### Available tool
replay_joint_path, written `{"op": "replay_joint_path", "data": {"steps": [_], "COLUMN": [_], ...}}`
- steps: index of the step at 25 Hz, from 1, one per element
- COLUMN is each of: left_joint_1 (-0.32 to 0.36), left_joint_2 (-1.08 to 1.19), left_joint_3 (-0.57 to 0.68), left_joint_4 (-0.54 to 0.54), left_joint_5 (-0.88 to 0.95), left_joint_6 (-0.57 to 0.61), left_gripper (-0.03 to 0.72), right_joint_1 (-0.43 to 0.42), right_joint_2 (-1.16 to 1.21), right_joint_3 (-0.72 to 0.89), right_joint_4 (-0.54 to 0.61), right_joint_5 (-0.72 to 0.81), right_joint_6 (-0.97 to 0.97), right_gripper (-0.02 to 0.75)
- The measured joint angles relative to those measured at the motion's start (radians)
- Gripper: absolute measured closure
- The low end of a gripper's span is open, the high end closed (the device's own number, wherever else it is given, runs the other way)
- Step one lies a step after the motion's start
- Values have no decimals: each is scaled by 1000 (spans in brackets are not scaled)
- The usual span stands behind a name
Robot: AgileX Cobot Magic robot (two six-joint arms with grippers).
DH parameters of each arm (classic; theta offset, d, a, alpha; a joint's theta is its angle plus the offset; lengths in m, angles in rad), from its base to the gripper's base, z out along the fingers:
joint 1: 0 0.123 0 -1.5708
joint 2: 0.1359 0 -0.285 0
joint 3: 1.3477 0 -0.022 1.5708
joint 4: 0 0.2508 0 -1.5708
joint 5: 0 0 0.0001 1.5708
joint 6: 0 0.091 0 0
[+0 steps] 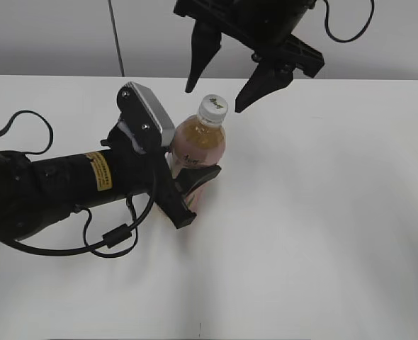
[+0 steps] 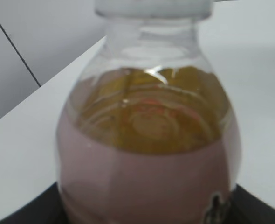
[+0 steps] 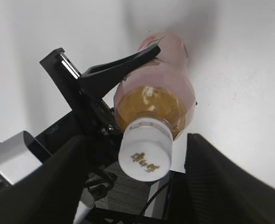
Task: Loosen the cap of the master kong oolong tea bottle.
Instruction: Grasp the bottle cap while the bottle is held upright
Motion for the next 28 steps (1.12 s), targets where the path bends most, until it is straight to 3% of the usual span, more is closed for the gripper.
{"op": "replay_joint_path", "data": {"steps": [11,24,28], "left_joint_1": [0,0,0], "left_joint_2": [0,0,0], "left_joint_3": [0,0,0], "left_joint_4": [-27,-28,-29], "left_joint_5": [-8,-16,-16], "left_joint_6": [0,0,0], "left_gripper": [292,292,292], "right_joint_1": [0,0,0], "right_joint_2": [0,23,33], "right_joint_3": [0,0,0], "right_joint_4": [-1,9,17], "right_joint_5": [0,1,1], "right_joint_6": [2,-3,-15], "right_gripper": [298,303,409]}}
